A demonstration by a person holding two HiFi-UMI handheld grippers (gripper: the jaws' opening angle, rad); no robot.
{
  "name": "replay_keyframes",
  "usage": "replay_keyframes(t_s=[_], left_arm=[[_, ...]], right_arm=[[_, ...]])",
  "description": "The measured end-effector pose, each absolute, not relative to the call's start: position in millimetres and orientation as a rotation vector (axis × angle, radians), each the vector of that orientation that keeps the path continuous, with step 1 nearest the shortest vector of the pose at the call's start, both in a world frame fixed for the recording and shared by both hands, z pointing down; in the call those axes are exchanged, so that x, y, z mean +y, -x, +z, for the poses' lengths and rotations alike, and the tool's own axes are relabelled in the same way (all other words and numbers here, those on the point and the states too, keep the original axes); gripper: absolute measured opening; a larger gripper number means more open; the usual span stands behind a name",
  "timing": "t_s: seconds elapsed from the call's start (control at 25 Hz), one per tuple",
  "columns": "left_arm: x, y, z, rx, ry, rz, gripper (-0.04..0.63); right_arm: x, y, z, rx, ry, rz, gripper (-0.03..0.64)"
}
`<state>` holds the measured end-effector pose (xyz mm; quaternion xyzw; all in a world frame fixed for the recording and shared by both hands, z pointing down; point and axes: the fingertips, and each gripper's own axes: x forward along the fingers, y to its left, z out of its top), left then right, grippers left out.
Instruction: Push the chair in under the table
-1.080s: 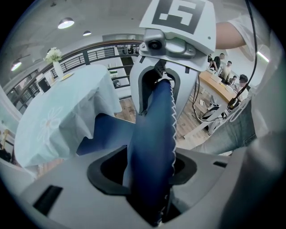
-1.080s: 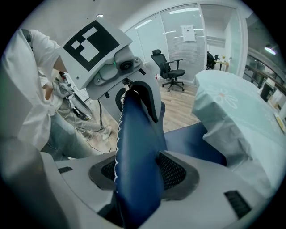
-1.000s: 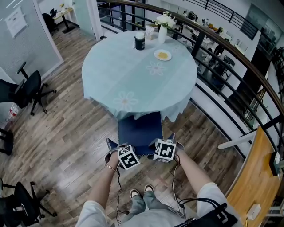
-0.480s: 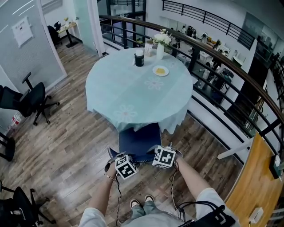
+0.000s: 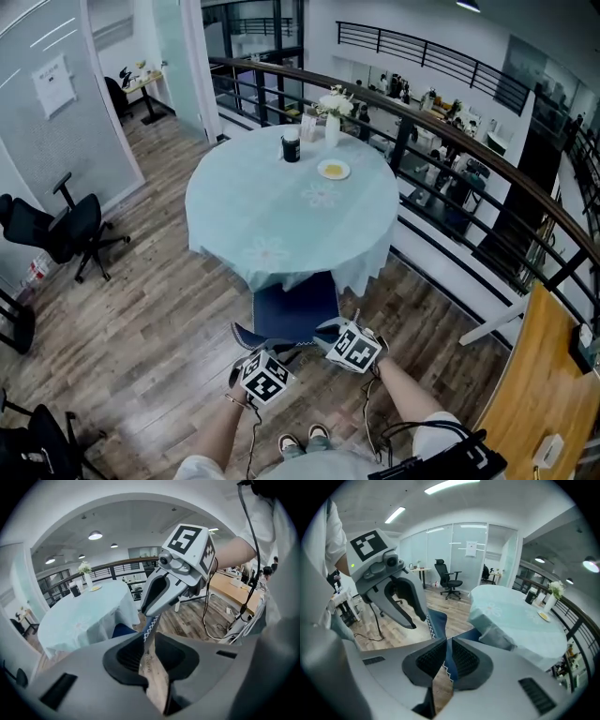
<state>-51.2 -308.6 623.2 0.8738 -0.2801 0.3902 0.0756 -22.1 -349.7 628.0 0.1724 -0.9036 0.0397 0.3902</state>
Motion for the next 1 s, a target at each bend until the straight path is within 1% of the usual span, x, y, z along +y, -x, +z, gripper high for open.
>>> replay_keyframes(t_s=[0.04,0.24,0.44,0.64,0.72,0.88,1.0], left_arm=[[-303.9,49.7,621.6,-0.857,-2.623,1.159,0.063],[-282.5,50.2,613.3,-1.006,-2.592,1.049,0.005],[-260.7,58.5,597.1,-1.160,-2.544,0.836,0.005],[-234.3,52.4,584.0,-1.206,-2.535,0.729,0.005],[-227.4,53.7,578.5,-1.258,-2.508,0.689,0.003],[-217.4,60.8,554.2,-1.386,-2.443,0.565,0.003],[-211.8,67.0,549.3,-1.467,-2.407,0.523,0.003]], right_arm=[[-347.7,22.3,623.0,-2.318,-0.473,0.108,0.046],[-326.7,16.3,614.0,-2.355,-0.610,0.122,0.037],[-288.8,9.7,620.1,-2.307,-0.694,0.147,0.034],[-259.2,11.8,607.7,-2.308,-0.899,0.188,0.028],[-251.9,10.7,597.6,-2.328,-1.032,0.261,0.026],[-232.3,-4.3,582.5,-2.312,-1.298,0.523,0.026],[-217.3,-12.3,584.2,-2.277,-1.392,0.588,0.026]])
